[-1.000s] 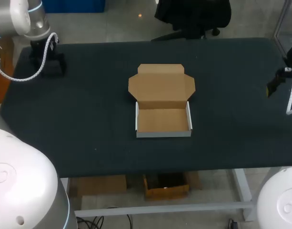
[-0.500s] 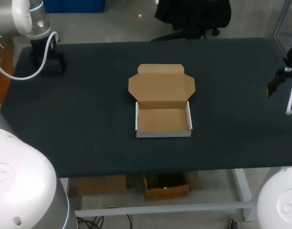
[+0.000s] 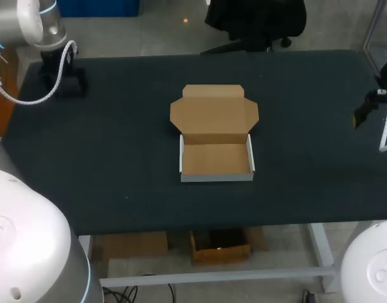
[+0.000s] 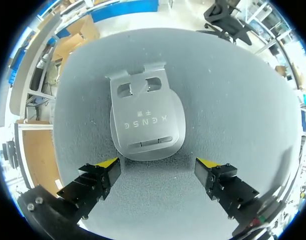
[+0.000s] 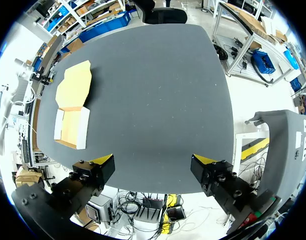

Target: Assemble the packaging by folding the flat box into shape, placing the metal phone stand inside, and closing the box properly

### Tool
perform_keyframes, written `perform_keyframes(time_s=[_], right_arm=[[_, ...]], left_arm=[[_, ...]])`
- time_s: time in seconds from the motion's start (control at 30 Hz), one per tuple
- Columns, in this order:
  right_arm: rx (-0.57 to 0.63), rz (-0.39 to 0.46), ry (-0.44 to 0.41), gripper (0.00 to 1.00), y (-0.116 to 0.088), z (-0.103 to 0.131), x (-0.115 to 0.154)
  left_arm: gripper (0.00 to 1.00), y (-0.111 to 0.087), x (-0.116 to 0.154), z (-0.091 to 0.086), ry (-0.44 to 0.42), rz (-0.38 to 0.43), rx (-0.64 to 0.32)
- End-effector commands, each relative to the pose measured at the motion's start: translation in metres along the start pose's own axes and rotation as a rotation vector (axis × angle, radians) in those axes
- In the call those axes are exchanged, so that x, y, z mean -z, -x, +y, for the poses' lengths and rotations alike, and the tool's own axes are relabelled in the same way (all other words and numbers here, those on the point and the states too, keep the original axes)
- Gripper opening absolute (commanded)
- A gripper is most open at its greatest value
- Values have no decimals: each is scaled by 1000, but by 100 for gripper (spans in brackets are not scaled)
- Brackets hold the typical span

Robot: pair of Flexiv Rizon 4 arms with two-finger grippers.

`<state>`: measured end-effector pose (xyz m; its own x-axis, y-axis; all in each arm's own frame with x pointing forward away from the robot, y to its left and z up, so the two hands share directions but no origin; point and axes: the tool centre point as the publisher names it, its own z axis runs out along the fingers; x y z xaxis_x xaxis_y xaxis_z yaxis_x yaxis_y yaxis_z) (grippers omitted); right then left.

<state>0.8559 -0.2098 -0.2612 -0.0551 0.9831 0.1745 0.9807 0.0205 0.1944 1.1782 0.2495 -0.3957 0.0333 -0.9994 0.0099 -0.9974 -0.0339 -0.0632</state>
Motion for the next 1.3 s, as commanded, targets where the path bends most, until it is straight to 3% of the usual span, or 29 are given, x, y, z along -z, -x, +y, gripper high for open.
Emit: perform_keyframes(time_s=[0.03, 1.3], right_arm=[[1, 2, -4, 100, 0, 0, 2], [1, 2, -4, 100, 0, 0, 2]], left_arm=[[100, 1, -4, -10, 21, 0, 0], [100, 5, -2, -29, 4, -8, 15]])
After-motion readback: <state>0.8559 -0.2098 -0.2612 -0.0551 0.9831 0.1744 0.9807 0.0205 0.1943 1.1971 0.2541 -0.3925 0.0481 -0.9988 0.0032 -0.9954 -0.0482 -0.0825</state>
